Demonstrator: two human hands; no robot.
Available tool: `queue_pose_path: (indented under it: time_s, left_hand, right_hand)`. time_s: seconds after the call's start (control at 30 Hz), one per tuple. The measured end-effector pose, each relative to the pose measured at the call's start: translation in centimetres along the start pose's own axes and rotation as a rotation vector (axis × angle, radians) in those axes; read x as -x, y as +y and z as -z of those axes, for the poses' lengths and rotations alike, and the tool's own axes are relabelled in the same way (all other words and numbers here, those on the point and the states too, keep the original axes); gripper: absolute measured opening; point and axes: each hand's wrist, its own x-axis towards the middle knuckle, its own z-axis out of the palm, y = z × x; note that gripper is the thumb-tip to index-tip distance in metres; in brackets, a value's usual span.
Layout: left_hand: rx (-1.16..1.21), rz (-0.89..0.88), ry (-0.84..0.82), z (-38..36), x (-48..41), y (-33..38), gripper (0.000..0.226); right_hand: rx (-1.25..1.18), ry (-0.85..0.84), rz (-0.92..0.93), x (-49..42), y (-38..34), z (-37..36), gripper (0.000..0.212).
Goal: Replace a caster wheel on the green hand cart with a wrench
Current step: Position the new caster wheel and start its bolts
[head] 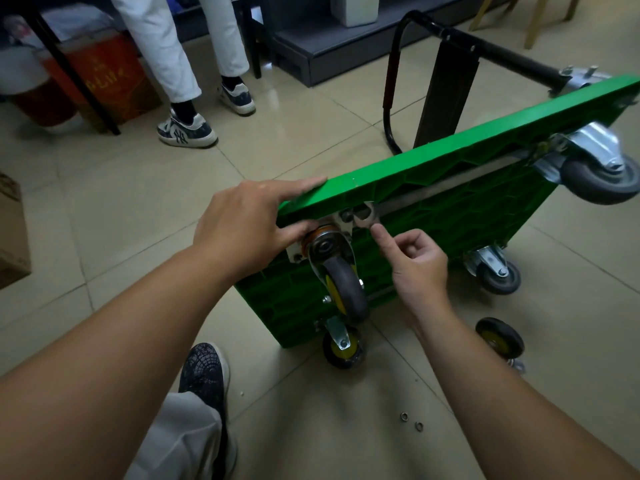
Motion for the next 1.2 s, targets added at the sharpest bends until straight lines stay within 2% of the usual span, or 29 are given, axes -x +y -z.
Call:
queue_pose_path:
  time_s: [0.4,0.57,0.77,0.87,0.97,1.07,1.2]
  left_hand:
    - [-0.011,-0.012,0.027,-0.1,0.2,-0.1,0.062]
    - [-0.013,-0.019,0.033,-0.2,0.2,-0.3,0.063]
    - [-0.005,-0.019,0.037,-0.3,0.1,-0.3,0.064]
    - [-0.005,-0.021,0.036,-0.2,0.1,-0.2,0.064]
    - [-0.006,-0.020,0.036,-0.1,0.1,-0.1,0.064]
    - [-0.001,-0.019,0.034,-0.2,0.3,0.0,0.064]
    - [-0.004,-0.019,0.030,-0.1,0.3,-0.1,0.064]
  right_hand:
    - [0.022,0.005,-0.025,-0.9,2.9,-2.6,0.032]
    - [-0.033,0.005,-0.081,-0.5,3.7,-3.4,0.054]
    - [0.068,-0.063,-0.055,-0.9,2.5,-2.5,0.049]
    - [0.239,-0.015,0.091,-2.5,0.3,-0.3,0.051]
    - [0.699,-0.059,0.317,-4.4,-3.1,1.6,0.063]
    - [1.088,-0.093,0.620,-4.7,-8.0,1.7,0.063]
    - [1.277,-0.087,1.081,-3.3,-11.7,0.5,0.058]
